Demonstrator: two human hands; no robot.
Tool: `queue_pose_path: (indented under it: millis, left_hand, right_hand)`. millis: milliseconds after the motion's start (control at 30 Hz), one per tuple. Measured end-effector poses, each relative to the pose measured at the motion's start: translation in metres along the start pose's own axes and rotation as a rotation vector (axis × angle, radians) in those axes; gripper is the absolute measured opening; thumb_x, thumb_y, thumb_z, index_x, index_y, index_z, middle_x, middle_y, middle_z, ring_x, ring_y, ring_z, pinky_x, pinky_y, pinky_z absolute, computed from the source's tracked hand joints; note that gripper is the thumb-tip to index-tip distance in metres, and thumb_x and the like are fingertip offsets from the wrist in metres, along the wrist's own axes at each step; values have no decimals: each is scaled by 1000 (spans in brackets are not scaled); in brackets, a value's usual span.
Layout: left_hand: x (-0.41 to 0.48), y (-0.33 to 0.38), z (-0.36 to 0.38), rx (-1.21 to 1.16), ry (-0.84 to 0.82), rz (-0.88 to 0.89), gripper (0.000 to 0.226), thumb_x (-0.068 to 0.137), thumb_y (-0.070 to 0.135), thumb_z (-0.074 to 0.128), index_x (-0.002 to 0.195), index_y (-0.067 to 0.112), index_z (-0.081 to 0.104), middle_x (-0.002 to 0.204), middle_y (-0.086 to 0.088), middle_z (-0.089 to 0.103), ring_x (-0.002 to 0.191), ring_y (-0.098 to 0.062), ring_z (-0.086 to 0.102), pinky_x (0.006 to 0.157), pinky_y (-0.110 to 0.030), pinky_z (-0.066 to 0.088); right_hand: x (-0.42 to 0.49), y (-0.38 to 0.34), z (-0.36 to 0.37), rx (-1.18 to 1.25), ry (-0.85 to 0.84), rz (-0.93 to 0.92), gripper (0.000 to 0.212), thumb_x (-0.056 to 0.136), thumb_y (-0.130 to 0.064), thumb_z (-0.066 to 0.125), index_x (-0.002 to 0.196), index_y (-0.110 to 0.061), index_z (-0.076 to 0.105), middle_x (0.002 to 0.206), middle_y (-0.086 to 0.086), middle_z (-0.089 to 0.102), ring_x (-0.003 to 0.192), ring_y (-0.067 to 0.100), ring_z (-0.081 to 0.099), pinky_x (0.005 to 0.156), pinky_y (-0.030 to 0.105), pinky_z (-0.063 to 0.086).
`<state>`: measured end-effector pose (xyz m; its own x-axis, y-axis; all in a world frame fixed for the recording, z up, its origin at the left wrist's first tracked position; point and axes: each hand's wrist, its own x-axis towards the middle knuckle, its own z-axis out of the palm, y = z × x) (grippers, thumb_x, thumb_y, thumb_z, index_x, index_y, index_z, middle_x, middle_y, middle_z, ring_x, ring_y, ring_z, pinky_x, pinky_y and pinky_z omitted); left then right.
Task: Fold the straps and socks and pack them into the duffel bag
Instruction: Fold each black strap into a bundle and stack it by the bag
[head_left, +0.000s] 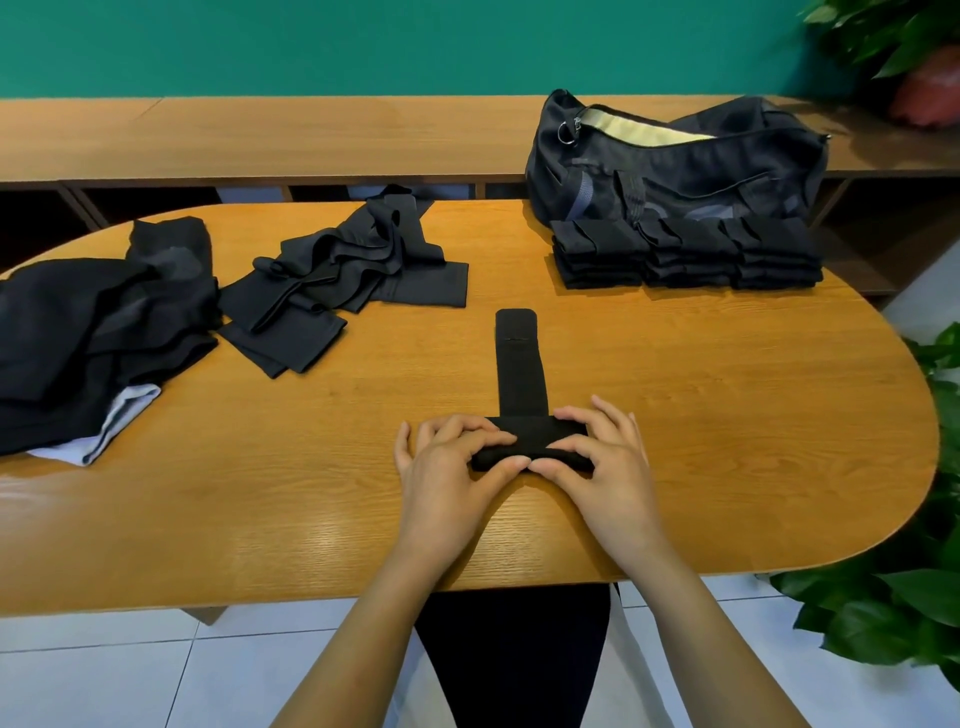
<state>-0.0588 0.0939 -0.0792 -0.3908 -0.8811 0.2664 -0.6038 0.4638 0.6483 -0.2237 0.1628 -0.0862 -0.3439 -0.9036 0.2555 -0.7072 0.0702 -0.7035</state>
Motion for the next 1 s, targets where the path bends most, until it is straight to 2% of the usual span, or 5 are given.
queue_pose_path:
  millis: [333, 533, 667, 867, 1000]
  left_hand:
    - [1, 0, 1, -14, 14, -23, 26, 88, 47, 61, 102, 30, 74, 107, 26, 52, 114, -1, 38, 116, -43, 4]
    - [0, -1, 1, -15, 23, -11, 28, 89, 46, 58, 103, 27, 74, 107, 25, 52, 111, 3, 34, 116, -42, 4]
    - [0, 0, 1, -2, 23, 0, 31, 84, 54, 56, 104, 35, 72, 106, 26, 52, 112, 3, 35, 116, -44, 5]
    - [-1, -3, 2, 23, 15, 21, 36, 78, 56, 64, 109, 38, 71, 107, 22, 49, 111, 3, 35, 115, -41, 4]
    - [-1, -3, 4, 36, 39, 10, 29, 82, 49, 65, 104, 32, 74, 107, 20, 49, 113, 0, 38, 116, -40, 4]
  right_hand:
    - [0, 0, -1, 41, 16, 6, 44, 66, -77, 61, 101, -49, 64, 131, -28, 47, 141, 6, 23, 120, 49, 8]
    - [0, -3, -3, 32, -8, 44, 24, 73, -59, 66, 93, -45, 68, 132, -25, 46, 141, 8, 21, 120, 51, 7]
    - [2, -1, -1, 22, 4, 56, 7, 81, -38, 72, 88, -40, 70, 130, -24, 48, 138, 7, 21, 115, 55, 19]
    - [1, 0, -2, 13, 0, 34, 8, 85, -35, 71, 91, -32, 74, 130, -26, 48, 139, 7, 23, 114, 56, 21]
    - [0, -2, -3, 72, 8, 42, 11, 79, -48, 71, 88, -42, 71, 128, -37, 43, 138, 4, 21, 115, 56, 18]
